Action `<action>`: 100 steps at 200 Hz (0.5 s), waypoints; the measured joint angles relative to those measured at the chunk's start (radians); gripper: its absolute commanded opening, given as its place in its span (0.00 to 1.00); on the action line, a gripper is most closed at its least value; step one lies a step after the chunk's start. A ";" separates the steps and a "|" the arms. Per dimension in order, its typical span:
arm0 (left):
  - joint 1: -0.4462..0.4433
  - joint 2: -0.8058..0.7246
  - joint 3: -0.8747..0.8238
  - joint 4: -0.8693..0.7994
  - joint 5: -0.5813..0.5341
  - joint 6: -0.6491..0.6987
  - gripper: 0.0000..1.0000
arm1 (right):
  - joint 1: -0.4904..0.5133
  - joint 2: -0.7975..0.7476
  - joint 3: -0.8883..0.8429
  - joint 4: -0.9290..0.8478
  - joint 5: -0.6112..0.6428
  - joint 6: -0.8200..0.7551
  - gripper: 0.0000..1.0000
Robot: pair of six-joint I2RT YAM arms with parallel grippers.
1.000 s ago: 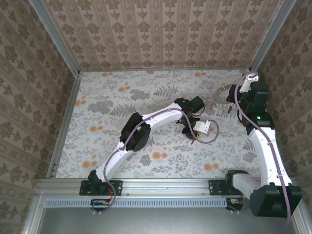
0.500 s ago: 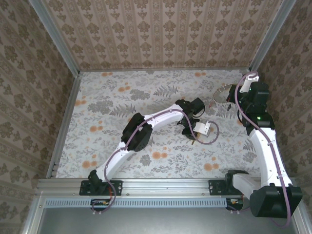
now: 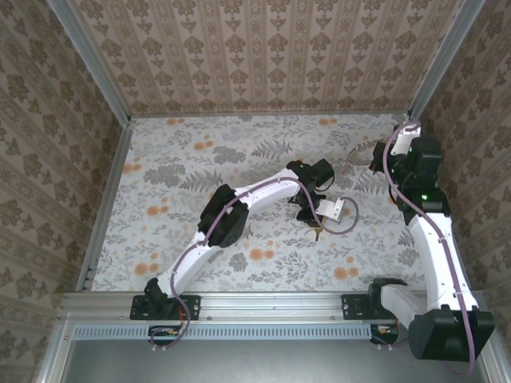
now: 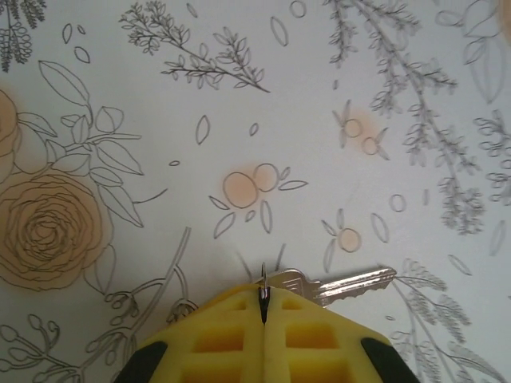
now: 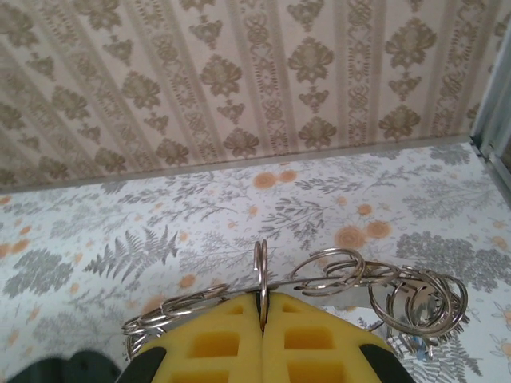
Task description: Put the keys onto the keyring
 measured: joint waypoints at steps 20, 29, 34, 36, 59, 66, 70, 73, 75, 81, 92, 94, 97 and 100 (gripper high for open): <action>0.012 -0.060 -0.063 -0.015 0.011 -0.035 0.00 | 0.002 -0.069 -0.069 -0.011 -0.055 -0.056 0.00; 0.020 -0.109 -0.112 -0.020 0.010 -0.056 0.00 | 0.012 -0.078 -0.079 -0.018 -0.079 -0.086 0.00; 0.026 -0.143 -0.142 -0.025 0.010 -0.067 0.00 | 0.022 -0.079 -0.081 -0.024 -0.090 -0.102 0.00; 0.029 -0.160 -0.156 -0.025 0.010 -0.073 0.00 | 0.026 -0.079 -0.081 -0.026 -0.092 -0.107 0.00; 0.072 -0.365 -0.330 -0.014 0.014 -0.132 0.00 | 0.108 -0.072 -0.081 -0.063 -0.117 -0.174 0.00; 0.090 -0.439 -0.389 -0.006 0.016 -0.152 0.00 | 0.135 -0.067 -0.081 -0.077 -0.122 -0.194 0.00; 0.102 -0.482 -0.424 -0.002 0.019 -0.165 0.00 | 0.150 -0.064 -0.082 -0.087 -0.124 -0.208 0.00; 0.109 -0.510 -0.446 0.003 0.021 -0.174 0.00 | 0.161 -0.063 -0.082 -0.092 -0.125 -0.214 0.00; 0.115 -0.531 -0.461 0.004 0.023 -0.180 0.00 | 0.166 -0.063 -0.083 -0.097 -0.125 -0.219 0.00; 0.132 -0.586 -0.504 0.016 0.027 -0.197 0.00 | 0.186 -0.062 -0.086 -0.107 -0.127 -0.239 0.00; 0.164 -0.680 -0.578 0.039 0.038 -0.228 0.00 | 0.219 -0.062 -0.093 -0.126 -0.132 -0.274 0.00; 0.170 -0.698 -0.591 0.042 0.041 -0.234 0.00 | 0.223 -0.062 -0.094 -0.128 -0.134 -0.278 0.00; 0.179 -0.724 -0.607 0.047 0.045 -0.244 0.00 | 0.233 -0.062 -0.094 -0.136 -0.136 -0.295 0.00; 0.186 -0.745 -0.624 0.053 0.049 -0.251 0.00 | 0.240 -0.061 -0.094 -0.143 -0.138 -0.301 0.00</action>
